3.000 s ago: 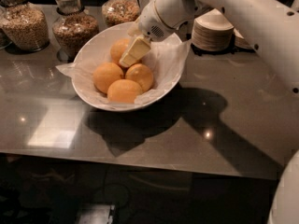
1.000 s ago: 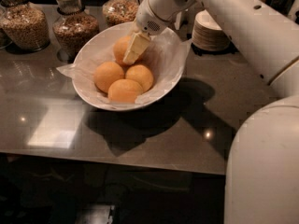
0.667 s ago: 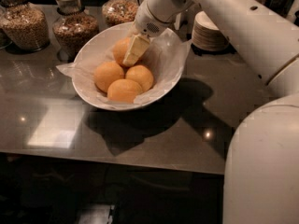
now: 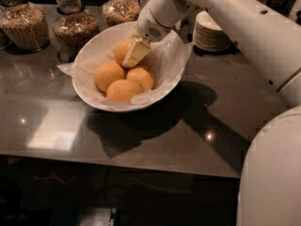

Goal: Pick orange from white bowl

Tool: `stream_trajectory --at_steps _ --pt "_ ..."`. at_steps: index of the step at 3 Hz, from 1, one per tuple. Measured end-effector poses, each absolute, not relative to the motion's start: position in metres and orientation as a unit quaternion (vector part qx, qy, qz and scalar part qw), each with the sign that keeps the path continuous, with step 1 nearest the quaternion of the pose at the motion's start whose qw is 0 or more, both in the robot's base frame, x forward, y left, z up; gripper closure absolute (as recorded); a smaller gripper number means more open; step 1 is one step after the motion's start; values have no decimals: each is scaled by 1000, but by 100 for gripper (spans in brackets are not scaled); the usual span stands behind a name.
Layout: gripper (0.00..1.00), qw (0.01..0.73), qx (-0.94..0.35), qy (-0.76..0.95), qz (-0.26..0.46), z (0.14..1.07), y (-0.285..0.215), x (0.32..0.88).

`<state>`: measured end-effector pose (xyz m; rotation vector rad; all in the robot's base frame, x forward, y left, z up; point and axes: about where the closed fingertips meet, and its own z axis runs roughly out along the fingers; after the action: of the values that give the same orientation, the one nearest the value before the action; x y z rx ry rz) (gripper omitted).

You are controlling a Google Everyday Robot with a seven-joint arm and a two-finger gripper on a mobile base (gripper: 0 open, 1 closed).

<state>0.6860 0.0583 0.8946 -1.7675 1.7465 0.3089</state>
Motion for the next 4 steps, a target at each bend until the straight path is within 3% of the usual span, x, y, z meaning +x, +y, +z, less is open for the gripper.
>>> stream_trajectory --at_steps 1,2,4 --pt "100 314 -670 662 117 898 59 686" --pt "100 364 -676 624 144 930 59 658" --pt "100 515 -699 451 209 1073 51 541"
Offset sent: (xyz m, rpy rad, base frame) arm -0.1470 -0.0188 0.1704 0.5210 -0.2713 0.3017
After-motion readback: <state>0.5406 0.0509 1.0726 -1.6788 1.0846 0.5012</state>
